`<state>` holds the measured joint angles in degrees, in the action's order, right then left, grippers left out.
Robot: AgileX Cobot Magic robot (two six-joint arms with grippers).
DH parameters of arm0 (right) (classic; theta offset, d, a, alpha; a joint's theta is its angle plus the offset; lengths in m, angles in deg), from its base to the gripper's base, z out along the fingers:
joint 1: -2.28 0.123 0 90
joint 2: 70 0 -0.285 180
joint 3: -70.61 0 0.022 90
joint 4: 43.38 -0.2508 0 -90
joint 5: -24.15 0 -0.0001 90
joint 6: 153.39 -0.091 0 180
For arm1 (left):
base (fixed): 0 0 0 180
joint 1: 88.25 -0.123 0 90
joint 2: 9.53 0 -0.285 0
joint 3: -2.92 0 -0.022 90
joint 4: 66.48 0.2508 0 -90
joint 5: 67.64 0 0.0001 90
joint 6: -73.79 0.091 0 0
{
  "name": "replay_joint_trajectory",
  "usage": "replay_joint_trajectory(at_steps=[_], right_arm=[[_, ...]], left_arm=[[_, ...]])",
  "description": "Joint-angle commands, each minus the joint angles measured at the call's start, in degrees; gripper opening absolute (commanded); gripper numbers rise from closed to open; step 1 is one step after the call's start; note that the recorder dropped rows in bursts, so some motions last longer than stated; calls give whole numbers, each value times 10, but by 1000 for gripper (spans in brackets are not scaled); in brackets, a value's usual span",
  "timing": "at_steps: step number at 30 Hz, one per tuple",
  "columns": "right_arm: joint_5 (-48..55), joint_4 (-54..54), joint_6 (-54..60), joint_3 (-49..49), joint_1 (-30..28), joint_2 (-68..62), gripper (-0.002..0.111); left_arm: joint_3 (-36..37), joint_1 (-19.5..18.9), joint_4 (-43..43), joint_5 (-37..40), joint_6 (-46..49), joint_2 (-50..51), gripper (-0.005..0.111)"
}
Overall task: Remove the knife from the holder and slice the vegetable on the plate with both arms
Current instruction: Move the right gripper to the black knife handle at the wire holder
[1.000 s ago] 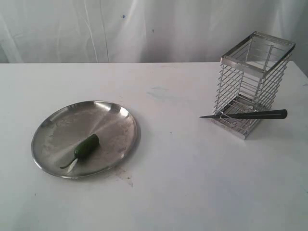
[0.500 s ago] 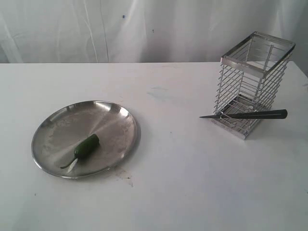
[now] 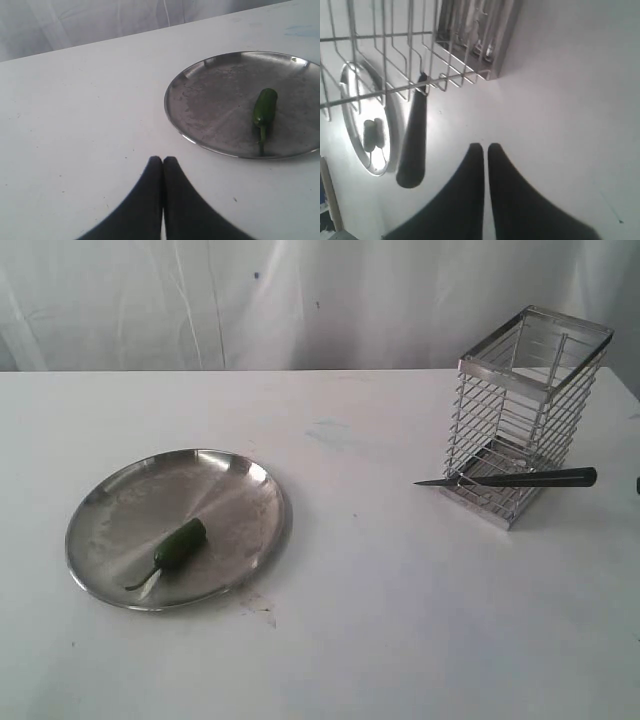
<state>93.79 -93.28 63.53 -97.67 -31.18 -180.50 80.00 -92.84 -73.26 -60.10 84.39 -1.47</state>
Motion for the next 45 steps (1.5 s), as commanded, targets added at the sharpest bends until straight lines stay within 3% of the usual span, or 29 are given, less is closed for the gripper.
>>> replay_joint_trajectory(at_steps=[1, 6, 9, 19, 31, 35, 41, 45], right_arm=[[3, -36, 46, 3, -3, 0, 19], [3, -45, 44, 10, 17, 0, 60], [3, -54, 42, 10, 41, -3, 70], [3, -68, 36, 10, 119, -10, 68], [3, -67, 14, 10, 124, -29, 68], [3, -66, 14, 10, 124, -29, 58], [3, -66, -9, 10, 124, -29, 32], [3, -66, -11, 10, 124, -29, 25]], left_arm=[[1, 4, -4, -3, -1, -3, 0], [1, 4, -4, -3, -1, -3, 0], [1, 4, -4, -3, -1, -3, 0], [1, 4, -4, -3, -1, -3, 0], [1, 4, -4, -3, -1, -3, 0], [1, 4, -4, -3, -1, -3, 0], [1, 4, -4, -3, -1, -3, 0], [1, 4, -4, -3, -1, -3, 0]])
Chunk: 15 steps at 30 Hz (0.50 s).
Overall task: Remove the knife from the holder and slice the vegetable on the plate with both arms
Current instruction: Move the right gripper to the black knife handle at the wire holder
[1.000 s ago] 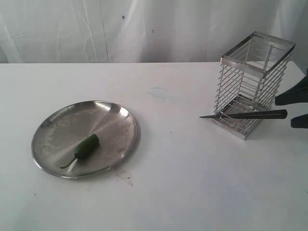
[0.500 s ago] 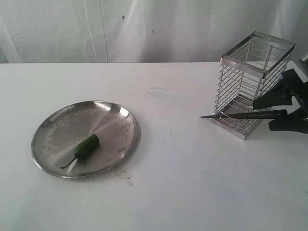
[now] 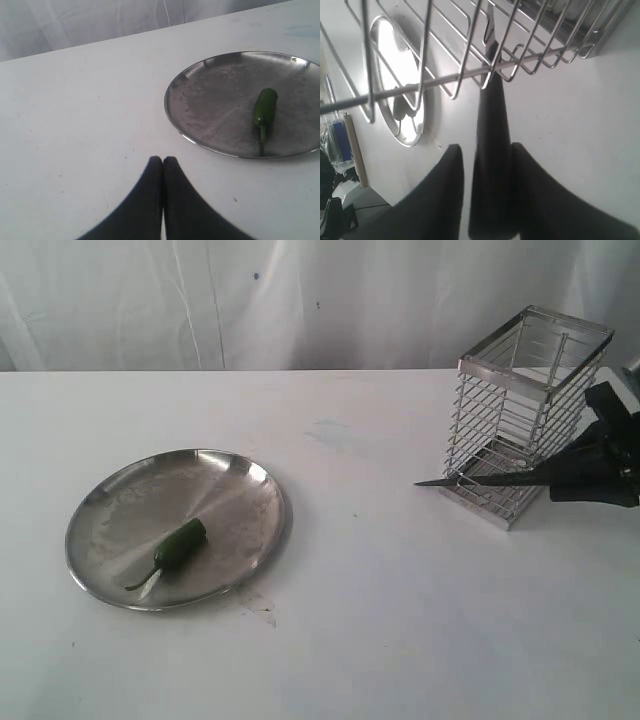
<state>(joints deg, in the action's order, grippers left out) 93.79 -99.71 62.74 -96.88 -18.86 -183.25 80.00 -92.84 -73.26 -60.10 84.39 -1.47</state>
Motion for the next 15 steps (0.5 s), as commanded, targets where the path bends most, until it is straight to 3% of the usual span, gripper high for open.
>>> replay_joint_trajectory(at_steps=[1, 8, 15], right_arm=[[3, -3, -3, 2, 1, -1, 24], [3, -5, -24, 1, 1, 5, 17], [3, -4, -32, -15, 1, 25, 1]], left_arm=[[1, 4, -4, -3, -1, -3, 0], [1, 4, -4, -3, -1, -3, 0], [1, 4, -4, -3, -1, -3, 0]])
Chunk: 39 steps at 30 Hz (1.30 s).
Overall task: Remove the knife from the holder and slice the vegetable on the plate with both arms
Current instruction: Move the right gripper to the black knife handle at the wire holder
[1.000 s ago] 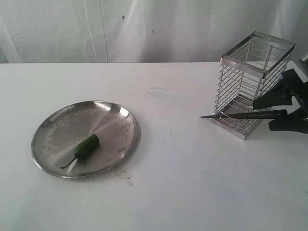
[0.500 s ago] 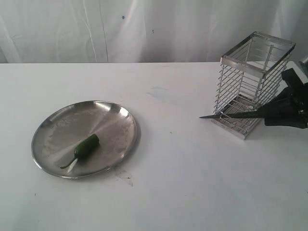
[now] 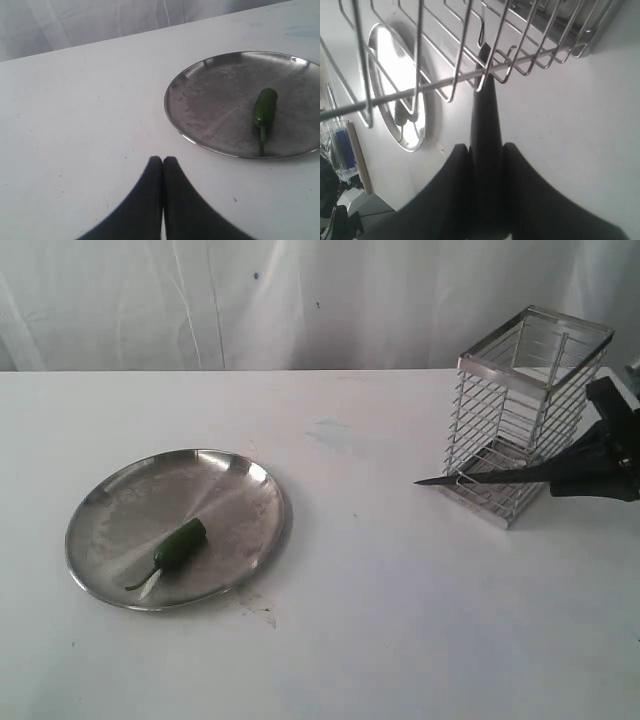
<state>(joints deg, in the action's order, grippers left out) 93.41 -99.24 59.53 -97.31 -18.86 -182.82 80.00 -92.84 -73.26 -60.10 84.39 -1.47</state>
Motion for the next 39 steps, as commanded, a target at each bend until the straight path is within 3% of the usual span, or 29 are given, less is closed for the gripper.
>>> replay_joint_trajectory(at_steps=[1, 25, 30, 39], right_arm=[[7, -9, 0, -11, 1, 25, 0], [-17, 145, 5, 1, 1, 70, 0], [-21, 143, -99, 6, 1, 70, 0], [-23, 185, -103, 6, 1, 77, 0]], left_arm=[[1, 4, -4, -3, -1, -3, 0], [1, 4, -4, -3, -1, -3, 0], [1, 4, -4, -3, -1, -3, 0], [1, 4, -4, -3, -1, -3, 0]])
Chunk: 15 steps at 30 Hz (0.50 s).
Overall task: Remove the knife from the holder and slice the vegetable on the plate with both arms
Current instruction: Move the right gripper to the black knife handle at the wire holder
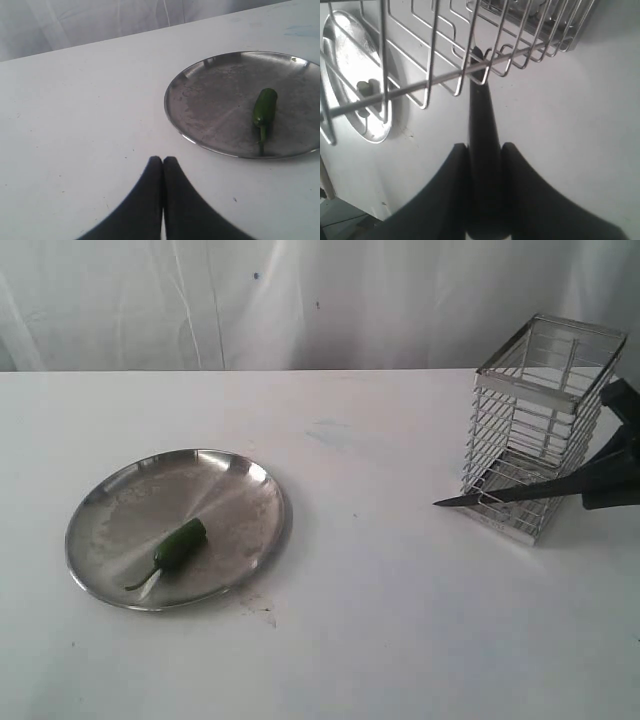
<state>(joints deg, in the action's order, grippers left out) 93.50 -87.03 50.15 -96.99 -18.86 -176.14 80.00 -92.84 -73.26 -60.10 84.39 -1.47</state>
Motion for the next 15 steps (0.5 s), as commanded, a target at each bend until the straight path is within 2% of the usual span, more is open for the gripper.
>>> replay_joint_trajectory(at_steps=[1, 7, 11, 15], right_arm=[[-33, 73, -9, 3, 1, 13, 0], [-21, 74, 34, 3, 1, 15, 0], [-90, 87, 4, 6, 1, 29, 0], [-99, 85, 20, 16, 1, 42, 0]], left_arm=[[1, 4, -4, -3, -1, -3, 0], [1, 4, -4, -3, -1, -3, 0], [1, 4, -4, -3, -1, -3, 0], [1, 4, -4, -3, -1, -3, 0]])
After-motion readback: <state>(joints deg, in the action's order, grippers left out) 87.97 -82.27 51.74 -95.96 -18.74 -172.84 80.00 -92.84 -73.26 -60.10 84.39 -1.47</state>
